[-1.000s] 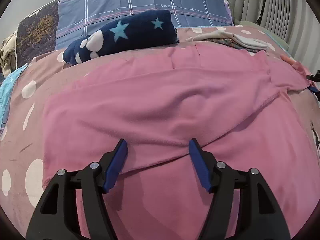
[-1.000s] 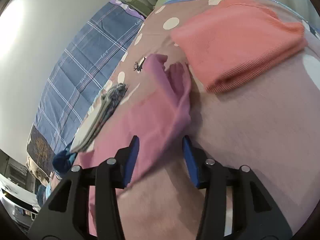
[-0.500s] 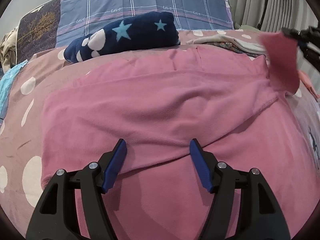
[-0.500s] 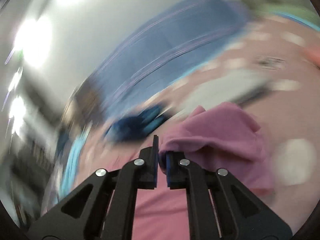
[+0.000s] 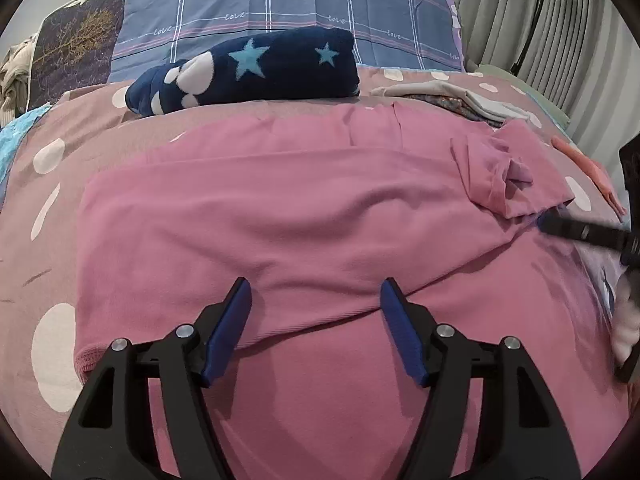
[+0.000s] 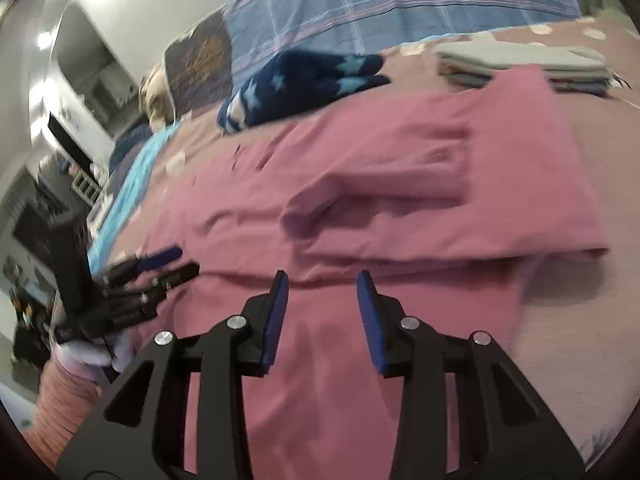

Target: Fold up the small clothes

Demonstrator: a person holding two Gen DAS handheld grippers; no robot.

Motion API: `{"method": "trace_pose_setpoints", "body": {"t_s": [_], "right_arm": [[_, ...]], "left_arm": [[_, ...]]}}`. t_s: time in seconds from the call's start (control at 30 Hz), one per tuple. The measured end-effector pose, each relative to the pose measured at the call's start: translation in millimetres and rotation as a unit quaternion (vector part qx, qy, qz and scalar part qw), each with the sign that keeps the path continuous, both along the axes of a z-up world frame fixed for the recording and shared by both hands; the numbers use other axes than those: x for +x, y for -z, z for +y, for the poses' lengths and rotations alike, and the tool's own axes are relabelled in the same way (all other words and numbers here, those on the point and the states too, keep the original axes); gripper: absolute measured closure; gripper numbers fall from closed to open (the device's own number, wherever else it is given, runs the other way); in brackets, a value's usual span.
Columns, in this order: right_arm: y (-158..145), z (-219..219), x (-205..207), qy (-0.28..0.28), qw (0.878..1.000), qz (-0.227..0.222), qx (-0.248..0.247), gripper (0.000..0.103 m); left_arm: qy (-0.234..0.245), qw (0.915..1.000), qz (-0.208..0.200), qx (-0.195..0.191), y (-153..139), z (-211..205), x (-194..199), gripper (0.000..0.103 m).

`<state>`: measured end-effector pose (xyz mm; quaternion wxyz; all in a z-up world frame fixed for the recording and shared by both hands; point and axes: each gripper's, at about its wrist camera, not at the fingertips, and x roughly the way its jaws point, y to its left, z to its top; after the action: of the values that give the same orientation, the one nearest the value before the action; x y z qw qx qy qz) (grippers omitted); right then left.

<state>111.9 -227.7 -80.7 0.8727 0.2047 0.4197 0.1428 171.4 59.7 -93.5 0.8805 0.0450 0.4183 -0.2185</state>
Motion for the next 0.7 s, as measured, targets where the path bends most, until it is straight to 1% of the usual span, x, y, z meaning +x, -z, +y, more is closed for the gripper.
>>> {"method": "trace_pose_setpoints", "body": {"t_s": [0.03,0.1,0.13,0.17,0.2,0.23,0.3,0.33,0.37,0.4,0.47,0.5,0.53,0.57,0.6,0.63,0.67,0.7], "right_arm": [[-2.0,-10.2,1.8,0.018,0.999,0.002,0.030,0.066],[-7.5,-26.1,7.7,0.050,0.996,0.002,0.069,0.066],[-9.3,-32.2,13.2,0.069,0.995,0.003,0.076,0.065],[-9.0,-35.0,19.6,0.085,0.993,0.009,0.076,0.061],[-4.9,-40.9,31.4,0.114,0.990,0.036,0.079,0.052],[-0.4,-42.8,37.6,0.129,0.986,0.057,0.089,0.049],[16.0,-50.3,52.7,0.153,0.973,0.101,0.140,0.049],[19.8,-52.5,56.8,0.167,0.968,0.110,0.155,0.053],[20.3,-51.4,61.7,0.176,0.966,0.109,0.158,0.078],[14.5,-44.5,67.9,0.171,0.969,0.096,0.147,0.096],[-9.9,-18.7,71.2,0.129,0.984,0.032,0.118,0.098],[-27.9,3.9,70.3,0.080,0.991,-0.014,0.106,0.098],[-43.5,28.1,67.5,0.018,0.993,-0.055,0.103,0.098],[-51.5,43.4,65.1,-0.026,0.992,-0.075,0.096,0.096],[-61.5,66.1,59.1,-0.075,0.990,-0.098,0.060,0.085],[-66.4,80.8,53.3,-0.089,0.989,-0.115,0.012,0.074],[-67.2,86.9,50.4,-0.086,0.989,-0.121,-0.021,0.055],[-63.8,89.9,48.6,-0.077,0.989,-0.117,-0.052,0.052]], "left_arm": [[0.000,1.0000,0.000,0.001,0.1,-0.1,0.1,0.034],[0.000,1.0000,-0.001,0.004,0.3,-0.7,-0.1,0.034],[0.000,1.0000,-0.001,0.004,0.3,-0.7,-0.2,0.034],[0.000,1.0000,-0.002,0.005,0.3,-0.7,-0.2,0.034],[0.000,1.0000,-0.002,0.005,0.3,-0.5,0.0,0.034],[0.000,1.0000,-0.002,0.005,0.2,-0.5,0.0,0.034],[0.000,1.0000,-0.001,0.004,0.3,-0.6,0.0,0.034],[0.000,1.0000,-0.001,0.003,0.3,-0.4,0.2,0.034],[0.000,1.0000,-0.001,0.002,0.6,-0.3,0.1,0.034],[0.000,1.0000,-0.001,0.001,0.5,0.0,0.1,0.034],[0.000,1.0000,0.000,-0.003,0.3,0.9,-0.1,0.034],[0.000,1.0000,0.001,-0.007,0.3,1.8,0.0,0.034],[0.000,0.9999,0.002,-0.011,0.2,2.9,0.4,0.034],[0.000,0.9998,0.003,-0.019,-0.1,5.0,0.8,0.034],[0.000,0.9997,0.004,-0.024,-0.2,6.2,1.1,0.034],[0.000,0.9995,0.006,-0.030,-0.4,7.8,1.2,0.034],[0.000,0.9994,0.007,-0.035,-0.6,9.2,1.2,0.034],[0.000,0.9992,0.008,-0.040,-0.5,10.0,1.2,0.034]]}}
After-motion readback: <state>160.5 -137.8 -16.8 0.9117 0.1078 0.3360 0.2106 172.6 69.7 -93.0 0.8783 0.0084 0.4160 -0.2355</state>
